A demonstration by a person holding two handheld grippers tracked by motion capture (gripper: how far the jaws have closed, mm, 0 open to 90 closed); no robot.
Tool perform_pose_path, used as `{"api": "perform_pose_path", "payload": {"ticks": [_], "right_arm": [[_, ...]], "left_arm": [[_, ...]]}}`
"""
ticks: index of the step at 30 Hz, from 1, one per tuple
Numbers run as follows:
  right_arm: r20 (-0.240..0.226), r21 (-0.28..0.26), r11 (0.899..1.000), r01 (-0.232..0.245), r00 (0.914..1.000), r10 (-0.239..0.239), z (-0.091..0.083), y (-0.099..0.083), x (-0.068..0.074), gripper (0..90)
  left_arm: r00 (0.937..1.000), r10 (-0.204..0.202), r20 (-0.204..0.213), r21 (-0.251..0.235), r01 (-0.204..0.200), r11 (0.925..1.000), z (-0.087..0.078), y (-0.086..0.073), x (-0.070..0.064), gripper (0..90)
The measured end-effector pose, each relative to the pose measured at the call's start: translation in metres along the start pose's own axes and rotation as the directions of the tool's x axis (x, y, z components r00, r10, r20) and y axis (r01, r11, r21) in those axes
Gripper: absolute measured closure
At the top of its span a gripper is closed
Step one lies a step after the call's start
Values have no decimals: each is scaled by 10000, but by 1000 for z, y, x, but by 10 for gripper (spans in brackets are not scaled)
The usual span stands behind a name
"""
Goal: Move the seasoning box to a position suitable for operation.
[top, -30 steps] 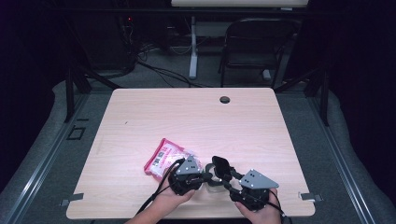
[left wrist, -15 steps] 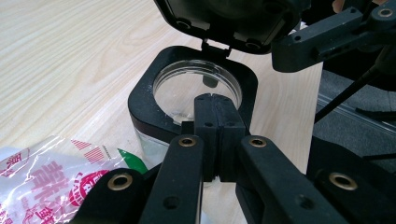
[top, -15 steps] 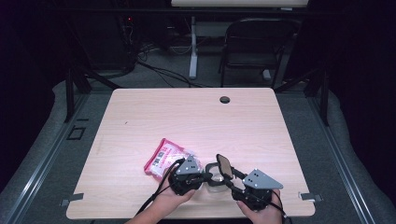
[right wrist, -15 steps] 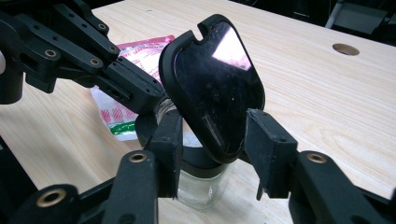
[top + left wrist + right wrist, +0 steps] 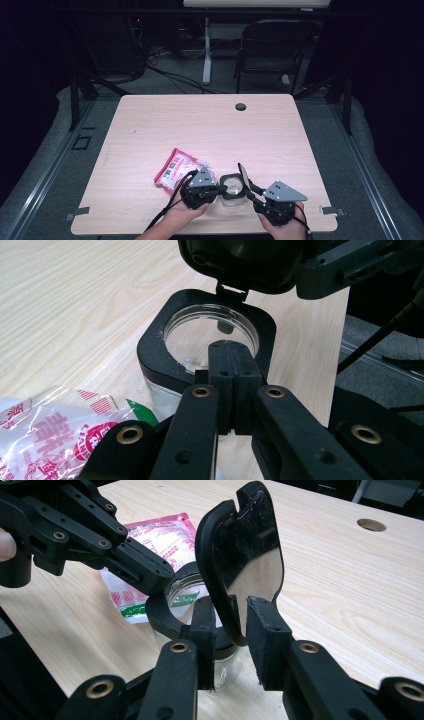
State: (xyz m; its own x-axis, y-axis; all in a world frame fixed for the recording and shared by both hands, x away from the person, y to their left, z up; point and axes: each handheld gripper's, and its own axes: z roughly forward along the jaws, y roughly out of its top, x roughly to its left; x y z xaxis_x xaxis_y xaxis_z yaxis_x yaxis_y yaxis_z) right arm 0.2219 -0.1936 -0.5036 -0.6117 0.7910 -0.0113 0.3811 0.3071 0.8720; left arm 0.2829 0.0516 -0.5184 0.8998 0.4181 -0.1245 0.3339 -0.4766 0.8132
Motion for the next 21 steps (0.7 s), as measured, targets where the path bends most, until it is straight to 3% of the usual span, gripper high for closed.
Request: {"api": "perform_pose_path", "payload": {"ticks": [4,9,14,15,21], "right_arm": [[7,59,9998,-171,9999,171,-1,-1,-4,740],[210,6,9995,-312,9993,312,4,-2,-3,673],[495,-142,9998,-168,9986,175,11,-2,1,623],[735,-61,10000,-15,9973,20,16,-2,3,616],[799,-150,9999,47,9968,-35,18,-1,4,619]], "left_arm": [[10000,68,25,0,-68,10000,1,1,-2,900],[10000,48,24,24,-48,10000,1,1,-1,900],[10000,19,50,-12,-19,10000,1,0,-1,900],[10000,31,16,-5,-30,10000,1,0,-2,900],[10000,18,44,-17,-18,10000,1,0,-2,900]]}}
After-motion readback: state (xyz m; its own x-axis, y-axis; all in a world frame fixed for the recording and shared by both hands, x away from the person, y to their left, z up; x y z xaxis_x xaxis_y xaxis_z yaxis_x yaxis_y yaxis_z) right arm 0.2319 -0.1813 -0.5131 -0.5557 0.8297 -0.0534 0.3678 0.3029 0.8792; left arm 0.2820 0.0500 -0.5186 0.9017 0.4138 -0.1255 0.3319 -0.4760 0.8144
